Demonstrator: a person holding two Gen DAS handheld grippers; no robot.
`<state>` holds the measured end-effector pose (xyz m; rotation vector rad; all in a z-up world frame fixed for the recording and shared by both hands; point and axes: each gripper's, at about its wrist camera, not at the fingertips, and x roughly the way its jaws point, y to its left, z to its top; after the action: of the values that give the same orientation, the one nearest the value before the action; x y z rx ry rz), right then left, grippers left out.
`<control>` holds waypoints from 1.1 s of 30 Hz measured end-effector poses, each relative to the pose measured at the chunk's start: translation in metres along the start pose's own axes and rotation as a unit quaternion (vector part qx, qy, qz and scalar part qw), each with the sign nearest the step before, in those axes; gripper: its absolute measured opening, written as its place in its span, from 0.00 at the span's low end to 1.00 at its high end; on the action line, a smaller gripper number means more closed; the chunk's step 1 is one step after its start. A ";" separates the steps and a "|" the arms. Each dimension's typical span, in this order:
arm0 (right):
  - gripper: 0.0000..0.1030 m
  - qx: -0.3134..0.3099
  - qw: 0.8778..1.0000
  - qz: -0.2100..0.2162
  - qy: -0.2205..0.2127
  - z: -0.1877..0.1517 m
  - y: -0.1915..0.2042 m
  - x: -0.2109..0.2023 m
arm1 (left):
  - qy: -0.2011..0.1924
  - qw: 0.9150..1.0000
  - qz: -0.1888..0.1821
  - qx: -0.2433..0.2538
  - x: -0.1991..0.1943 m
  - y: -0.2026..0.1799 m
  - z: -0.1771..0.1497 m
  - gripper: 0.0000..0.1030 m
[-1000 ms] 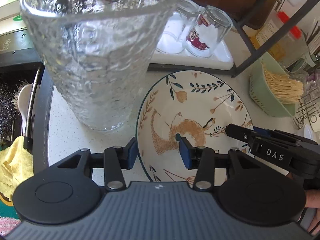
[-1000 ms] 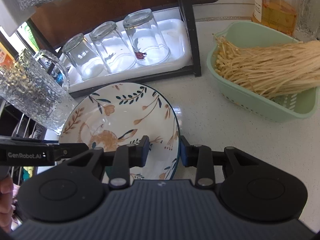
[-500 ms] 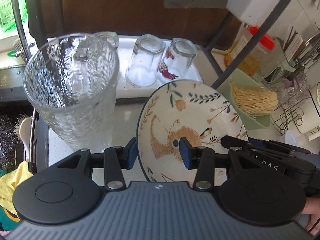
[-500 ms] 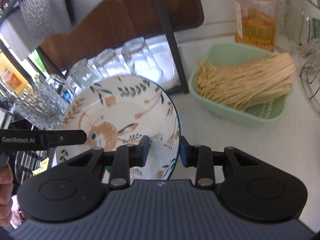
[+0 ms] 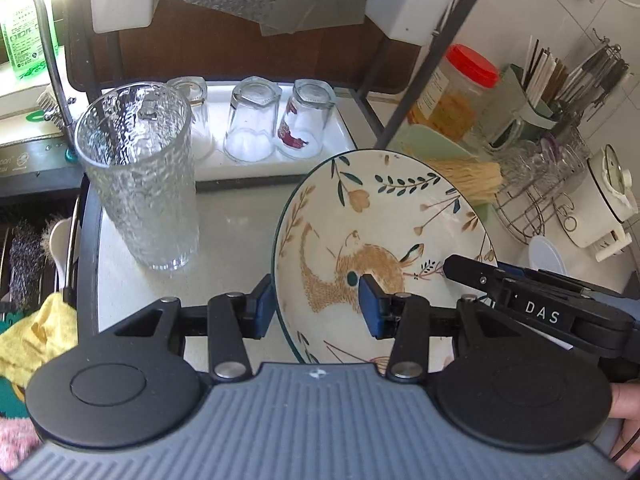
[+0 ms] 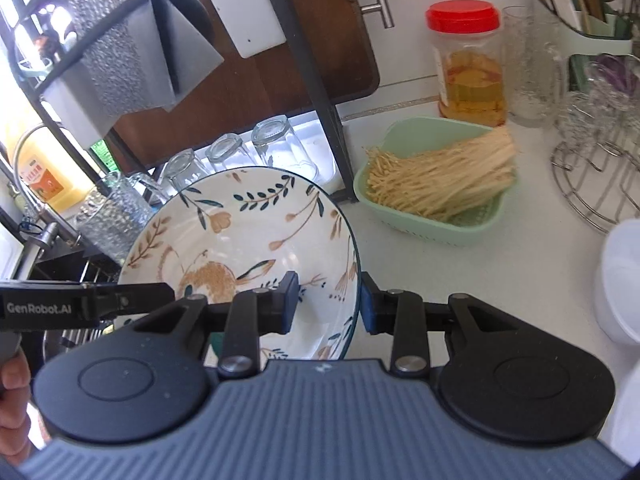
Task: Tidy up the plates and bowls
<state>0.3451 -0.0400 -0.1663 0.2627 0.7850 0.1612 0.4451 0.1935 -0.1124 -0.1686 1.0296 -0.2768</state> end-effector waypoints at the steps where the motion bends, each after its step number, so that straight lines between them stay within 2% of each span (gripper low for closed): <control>1: 0.34 0.002 1.000 0.000 0.002 -0.002 0.000 -0.006 | 0.001 1.000 0.000 0.003 -0.004 -0.003 -0.003 0.48; 10: 0.34 -0.011 0.999 -0.002 0.050 -0.023 -0.004 -0.032 | 0.020 1.000 0.005 0.004 -0.022 -0.018 -0.025 0.48; 24: 0.34 -0.028 0.996 0.007 0.087 -0.055 -0.019 -0.030 | 0.047 0.999 0.012 -0.015 -0.003 -0.022 -0.064 0.48; 33: 0.34 -0.040 0.994 0.000 0.102 -0.071 -0.023 -0.030 | 0.071 0.997 0.015 -0.001 0.008 -0.023 -0.087 0.48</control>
<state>0.2746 -0.0572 -0.2010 0.1709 0.9795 0.2217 0.3709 0.1685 -0.1573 -0.1362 1.1731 -0.2633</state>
